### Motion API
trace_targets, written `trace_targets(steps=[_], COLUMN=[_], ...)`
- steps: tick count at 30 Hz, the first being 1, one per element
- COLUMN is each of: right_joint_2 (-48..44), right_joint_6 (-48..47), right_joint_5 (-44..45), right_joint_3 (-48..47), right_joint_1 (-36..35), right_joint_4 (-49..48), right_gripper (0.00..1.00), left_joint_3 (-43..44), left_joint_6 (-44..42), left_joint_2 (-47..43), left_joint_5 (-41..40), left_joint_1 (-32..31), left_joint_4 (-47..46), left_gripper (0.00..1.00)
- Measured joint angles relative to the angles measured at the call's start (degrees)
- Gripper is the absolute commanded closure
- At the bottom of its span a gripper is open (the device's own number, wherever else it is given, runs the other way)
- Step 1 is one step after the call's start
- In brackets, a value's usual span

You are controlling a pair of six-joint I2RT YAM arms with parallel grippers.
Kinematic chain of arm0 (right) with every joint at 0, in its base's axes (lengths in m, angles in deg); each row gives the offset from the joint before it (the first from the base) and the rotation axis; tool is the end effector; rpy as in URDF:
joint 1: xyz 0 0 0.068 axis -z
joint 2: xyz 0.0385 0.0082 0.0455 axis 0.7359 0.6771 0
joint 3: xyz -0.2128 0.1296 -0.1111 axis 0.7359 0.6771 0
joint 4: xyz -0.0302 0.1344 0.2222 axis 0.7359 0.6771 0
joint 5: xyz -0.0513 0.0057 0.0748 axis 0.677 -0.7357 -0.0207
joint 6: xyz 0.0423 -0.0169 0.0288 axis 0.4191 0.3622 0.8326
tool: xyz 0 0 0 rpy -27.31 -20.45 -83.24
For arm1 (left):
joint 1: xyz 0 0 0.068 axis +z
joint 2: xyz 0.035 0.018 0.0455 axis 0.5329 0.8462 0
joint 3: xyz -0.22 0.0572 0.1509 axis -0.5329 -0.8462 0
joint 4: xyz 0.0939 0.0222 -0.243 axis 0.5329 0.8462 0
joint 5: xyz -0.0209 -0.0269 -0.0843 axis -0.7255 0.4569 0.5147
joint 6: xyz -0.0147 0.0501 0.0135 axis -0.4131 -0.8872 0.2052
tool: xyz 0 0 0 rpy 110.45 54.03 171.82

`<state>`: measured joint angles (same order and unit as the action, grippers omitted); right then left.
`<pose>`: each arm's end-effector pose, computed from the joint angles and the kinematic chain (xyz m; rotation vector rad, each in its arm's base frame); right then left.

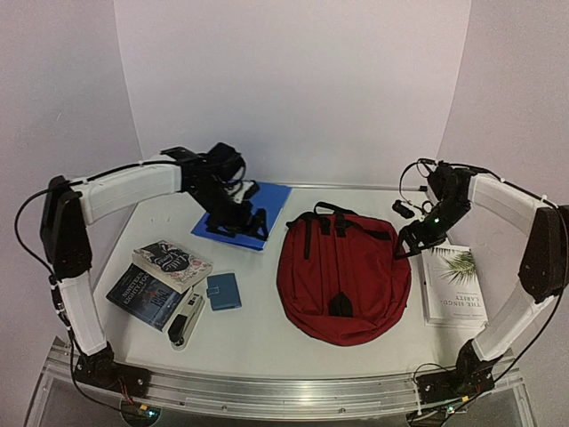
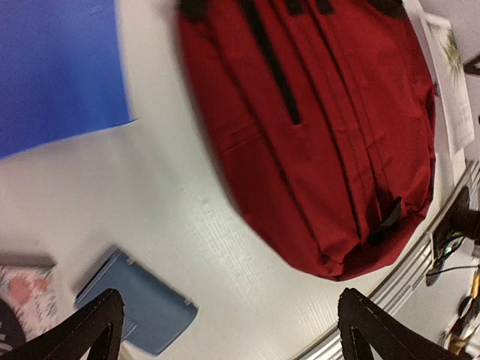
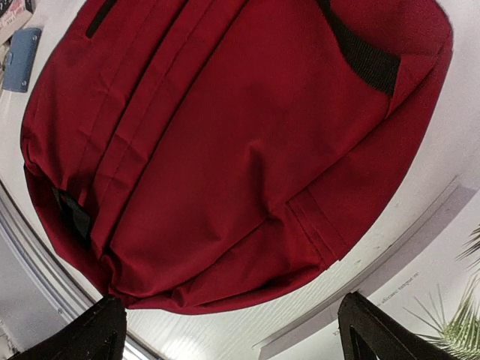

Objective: Pack the student bag
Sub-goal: Adjust the student bag at the center of the board.

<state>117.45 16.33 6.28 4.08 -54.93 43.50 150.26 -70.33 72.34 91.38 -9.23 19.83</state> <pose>0.3040 0.0567 0.2602 -0.8523 2.6372 0.6155 0.2931 -0.2713 0.2846 0.6727 2.7036 -0.6534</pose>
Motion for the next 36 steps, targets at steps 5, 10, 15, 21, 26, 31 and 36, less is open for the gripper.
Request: trace_targets(steps=[5, 10, 15, 21, 26, 31, 36], right_joint_2=[4.88, 5.79, 6.42, 6.74, 6.74, 6.74, 6.74], right_joint_6=[-0.18, 0.06, 0.56, 0.57, 0.56, 0.19, -0.58], right_joint_5=[-2.03, -4.01, -5.41, -5.74, -5.76, -5.89, -5.77], right_joint_3=[-2.21, -3.73, -5.7, -6.52, -6.48, -5.89, -5.77], right_joint_1=[1.62, 5.08, 7.58, 9.6, 10.2, 10.23, 10.5], right_joint_4=[2.91, 4.3, 5.01, 5.2, 5.66, 6.7, 8.03], right_gripper=[0.02, 0.02, 0.02, 0.02, 0.02, 0.02, 0.02], left_joint_3=[14.6, 22.43, 26.58, 27.15, 27.83, 28.13, 28.17], left_joint_6=[-4.97, -8.23, -11.17, -13.88, -15.48, -15.93, -17.28], left_joint_2=[12.94, 20.27, 23.07, 24.57, 27.65, 31.71, 33.7], left_joint_5=[-0.59, 1.28, 2.54, 2.57, 1.66, 1.06, -0.33], left_joint_1=[-11.13, -18.18, -20.5, -22.87, -26.34, -28.93, -29.29], left_joint_4=[4.27, 7.3, 8.8, 9.08, 8.96, 8.88, 8.75], left_gripper=[0.0, 0.0, 0.01, 0.01, 0.04, 0.1, 0.51])
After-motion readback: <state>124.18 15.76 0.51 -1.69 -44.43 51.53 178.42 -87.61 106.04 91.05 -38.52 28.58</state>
